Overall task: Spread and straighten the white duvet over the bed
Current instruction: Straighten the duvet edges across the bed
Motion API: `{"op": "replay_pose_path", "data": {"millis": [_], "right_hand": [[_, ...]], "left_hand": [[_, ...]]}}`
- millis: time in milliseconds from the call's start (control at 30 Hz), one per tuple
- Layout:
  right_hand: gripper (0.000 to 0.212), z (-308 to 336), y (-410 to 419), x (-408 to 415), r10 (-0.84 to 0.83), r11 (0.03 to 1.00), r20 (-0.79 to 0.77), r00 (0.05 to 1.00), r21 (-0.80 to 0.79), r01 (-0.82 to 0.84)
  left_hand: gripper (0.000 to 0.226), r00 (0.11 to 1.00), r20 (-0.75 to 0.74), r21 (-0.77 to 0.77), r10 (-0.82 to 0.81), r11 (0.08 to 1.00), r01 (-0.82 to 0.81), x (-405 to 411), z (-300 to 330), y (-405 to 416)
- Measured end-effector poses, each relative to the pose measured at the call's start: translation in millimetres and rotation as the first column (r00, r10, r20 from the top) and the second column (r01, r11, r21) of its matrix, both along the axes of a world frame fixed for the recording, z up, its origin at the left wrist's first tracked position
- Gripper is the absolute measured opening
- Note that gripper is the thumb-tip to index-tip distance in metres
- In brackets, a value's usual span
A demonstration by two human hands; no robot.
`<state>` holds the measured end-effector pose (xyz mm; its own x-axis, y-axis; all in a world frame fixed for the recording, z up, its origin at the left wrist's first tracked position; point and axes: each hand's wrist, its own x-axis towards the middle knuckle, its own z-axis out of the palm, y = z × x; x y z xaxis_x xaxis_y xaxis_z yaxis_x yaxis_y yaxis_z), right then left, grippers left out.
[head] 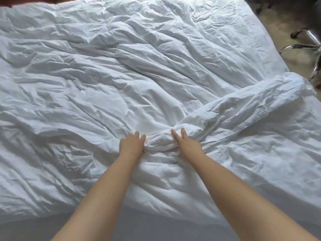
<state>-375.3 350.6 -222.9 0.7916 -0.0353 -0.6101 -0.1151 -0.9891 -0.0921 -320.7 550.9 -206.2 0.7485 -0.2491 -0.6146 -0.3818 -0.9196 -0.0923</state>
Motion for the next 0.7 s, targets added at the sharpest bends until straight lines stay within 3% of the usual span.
{"op": "replay_pose_path", "data": {"millis": [67, 133, 233, 333, 400, 533, 633, 700], "right_hand": [[0.072, -3, -3, 9, -0.043, 0.998, -0.020, 0.999, -0.044, 0.042], [0.045, 3, -3, 18, -0.020, 0.994, -0.049, 0.999, -0.104, 0.015], [0.032, 20, -2, 45, -0.168, 0.980, 0.216, 0.962, -0.070, 0.187], [0.031, 39, -12, 79, -0.419, 0.893, 0.438, 0.796, 0.040, 0.448], [0.031, 41, -22, 91, -0.492, 0.854, 0.442, 0.750, 0.076, 0.515], [0.028, 38, -30, 100, -0.459, 0.881, 0.336, 0.822, 0.052, 0.471], [0.028, 59, -34, 130, -0.536, 0.827, 0.513, 0.670, 0.159, 0.540], [0.029, 78, -35, 156, -0.565, 0.793, 0.649, 0.510, 0.254, 0.554]], "left_hand": [[0.047, 1.000, -0.015, 0.003, 0.002, 1.000, -0.002, 8, -5, 0], [0.053, 0.999, -0.045, -0.005, -0.006, 1.000, 0.006, 14, -8, -1], [0.067, 0.999, -0.039, -0.073, 0.009, 0.997, -0.012, 31, -5, -1], [0.070, 0.999, 0.014, -0.189, 0.048, 0.981, -0.045, 62, 6, -1], [0.059, 0.998, 0.004, -0.184, 0.059, 0.981, -0.057, 85, 15, -3], [0.027, 0.998, -0.057, -0.054, 0.038, 0.998, -0.041, 109, 23, -10], [0.026, 0.960, 0.059, -0.249, 0.272, 0.936, -0.250, 145, 51, -19], [0.023, 0.862, 0.234, -0.453, 0.449, 0.835, -0.311, 176, 79, -26]]}}
